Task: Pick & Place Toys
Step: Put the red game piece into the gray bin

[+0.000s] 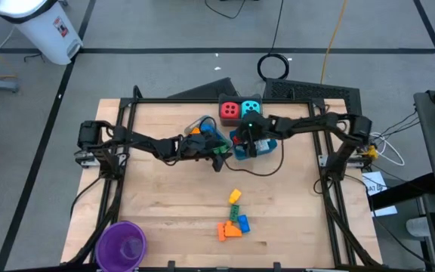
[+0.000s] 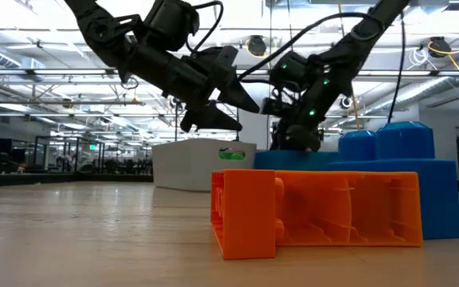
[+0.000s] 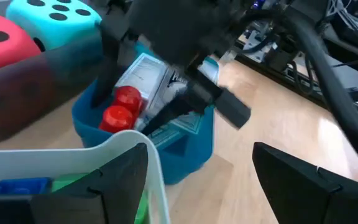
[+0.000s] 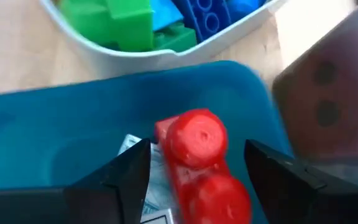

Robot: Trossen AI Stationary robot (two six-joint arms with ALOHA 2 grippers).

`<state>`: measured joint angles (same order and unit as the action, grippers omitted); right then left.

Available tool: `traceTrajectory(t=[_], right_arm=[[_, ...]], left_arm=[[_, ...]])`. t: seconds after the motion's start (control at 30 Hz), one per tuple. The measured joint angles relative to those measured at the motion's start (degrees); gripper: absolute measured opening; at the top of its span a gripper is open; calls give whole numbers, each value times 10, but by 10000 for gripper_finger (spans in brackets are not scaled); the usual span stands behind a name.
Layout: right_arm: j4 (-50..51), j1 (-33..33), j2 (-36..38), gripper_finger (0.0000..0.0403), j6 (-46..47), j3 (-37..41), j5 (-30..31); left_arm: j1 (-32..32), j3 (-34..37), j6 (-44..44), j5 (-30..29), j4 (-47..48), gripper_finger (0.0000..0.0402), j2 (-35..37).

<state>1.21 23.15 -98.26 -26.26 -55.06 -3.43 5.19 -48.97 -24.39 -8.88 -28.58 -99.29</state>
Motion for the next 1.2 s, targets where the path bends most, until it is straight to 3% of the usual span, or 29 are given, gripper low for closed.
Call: traceTrajectory(t=[0.23,0.53,0.87,1.2], right_arm=[[40,4,-50,202,-13,-35,-13],[39,4,9,79,-21,-31,18],[34,-7,113,86,58,-31,0],[17,-35,171,88,183,-32,-178]], left_arm=[[16,0,10,32,1,296,0],[23,0,10,64,0,296,0],[22,-1,11,64,-32,296,0],[10,-1,75,48,-79,296,0]])
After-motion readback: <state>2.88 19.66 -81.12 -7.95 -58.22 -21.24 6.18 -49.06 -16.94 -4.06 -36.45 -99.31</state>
